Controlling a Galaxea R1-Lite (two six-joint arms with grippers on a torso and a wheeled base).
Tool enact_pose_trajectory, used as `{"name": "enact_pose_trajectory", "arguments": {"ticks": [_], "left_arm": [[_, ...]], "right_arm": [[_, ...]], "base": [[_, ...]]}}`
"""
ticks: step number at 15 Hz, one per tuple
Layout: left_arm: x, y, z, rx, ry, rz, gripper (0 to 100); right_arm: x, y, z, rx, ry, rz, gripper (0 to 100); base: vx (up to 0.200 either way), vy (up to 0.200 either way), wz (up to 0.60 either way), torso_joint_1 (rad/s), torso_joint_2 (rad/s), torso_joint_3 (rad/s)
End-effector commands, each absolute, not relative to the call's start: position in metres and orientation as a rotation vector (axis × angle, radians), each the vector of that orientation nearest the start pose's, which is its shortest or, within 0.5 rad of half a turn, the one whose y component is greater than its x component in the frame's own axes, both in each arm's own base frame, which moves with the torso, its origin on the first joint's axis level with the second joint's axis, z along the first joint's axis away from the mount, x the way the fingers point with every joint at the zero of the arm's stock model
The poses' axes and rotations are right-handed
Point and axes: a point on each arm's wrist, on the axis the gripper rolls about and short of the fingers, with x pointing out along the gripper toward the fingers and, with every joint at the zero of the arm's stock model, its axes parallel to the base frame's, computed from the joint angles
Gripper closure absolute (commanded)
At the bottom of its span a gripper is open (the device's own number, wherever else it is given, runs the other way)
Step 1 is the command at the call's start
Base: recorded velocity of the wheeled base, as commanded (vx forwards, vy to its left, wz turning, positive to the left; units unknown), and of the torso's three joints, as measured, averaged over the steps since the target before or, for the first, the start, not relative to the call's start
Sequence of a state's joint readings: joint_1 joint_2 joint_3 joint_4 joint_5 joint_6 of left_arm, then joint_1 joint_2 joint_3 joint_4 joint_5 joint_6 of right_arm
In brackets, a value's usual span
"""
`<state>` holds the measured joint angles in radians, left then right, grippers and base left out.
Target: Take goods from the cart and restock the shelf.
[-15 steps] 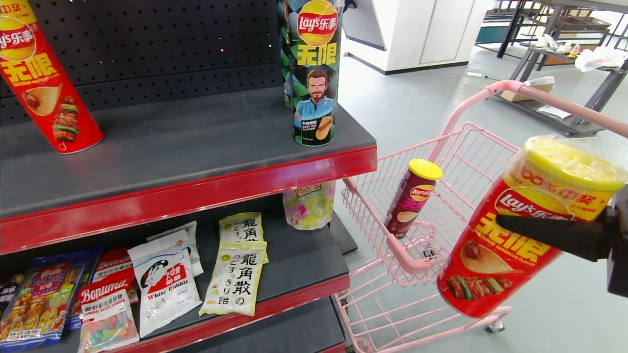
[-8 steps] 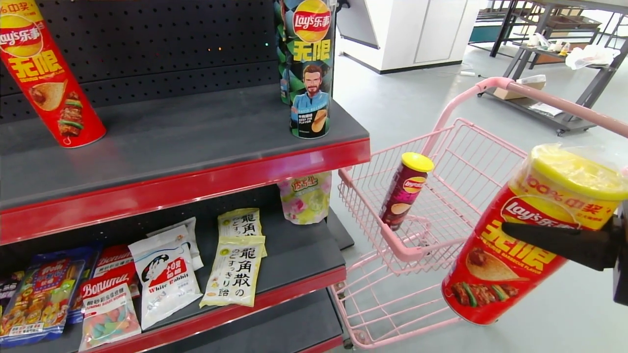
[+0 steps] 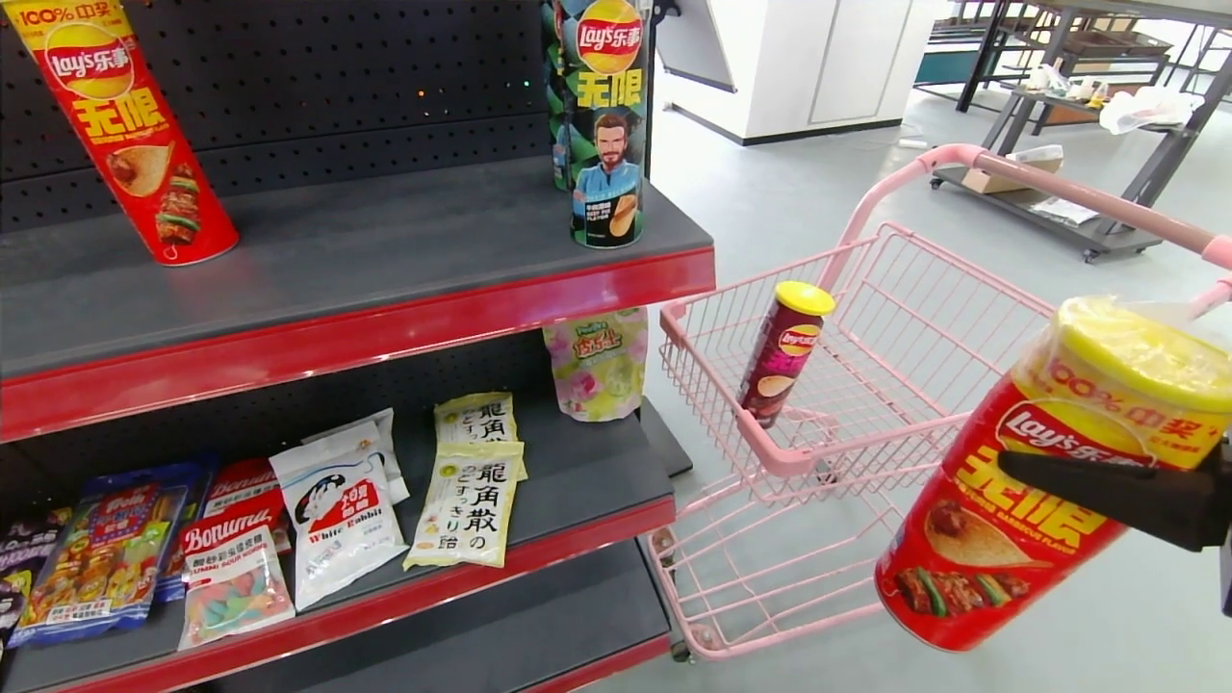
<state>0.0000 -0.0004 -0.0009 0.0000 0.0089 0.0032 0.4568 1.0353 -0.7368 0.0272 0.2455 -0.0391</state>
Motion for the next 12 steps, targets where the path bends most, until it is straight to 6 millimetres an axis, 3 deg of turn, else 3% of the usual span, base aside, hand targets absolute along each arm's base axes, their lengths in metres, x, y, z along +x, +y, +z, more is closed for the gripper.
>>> {"name": "enact_pose_trajectory", "arguments": {"ticks": [1, 12], "left_arm": [[-0.0229, 0.0002, 0.0759, 0.003, -0.002, 0.009, 0], [-0.0228, 0.0002, 0.0755, 0.003, 0.0, 0.009, 0]], "right_arm": [[0.1142, 0.0622, 0.2461, -0.073, 0.311, 0.701, 100], [0.1057, 0.0578, 0.2439, -0.076, 0.296, 0.698, 100]], "base": [[0.0, 0.0, 0.0, 0.0, 0.0, 0.0], [0.0, 0.0, 0.0, 0.0, 0.0, 0.0]]}}
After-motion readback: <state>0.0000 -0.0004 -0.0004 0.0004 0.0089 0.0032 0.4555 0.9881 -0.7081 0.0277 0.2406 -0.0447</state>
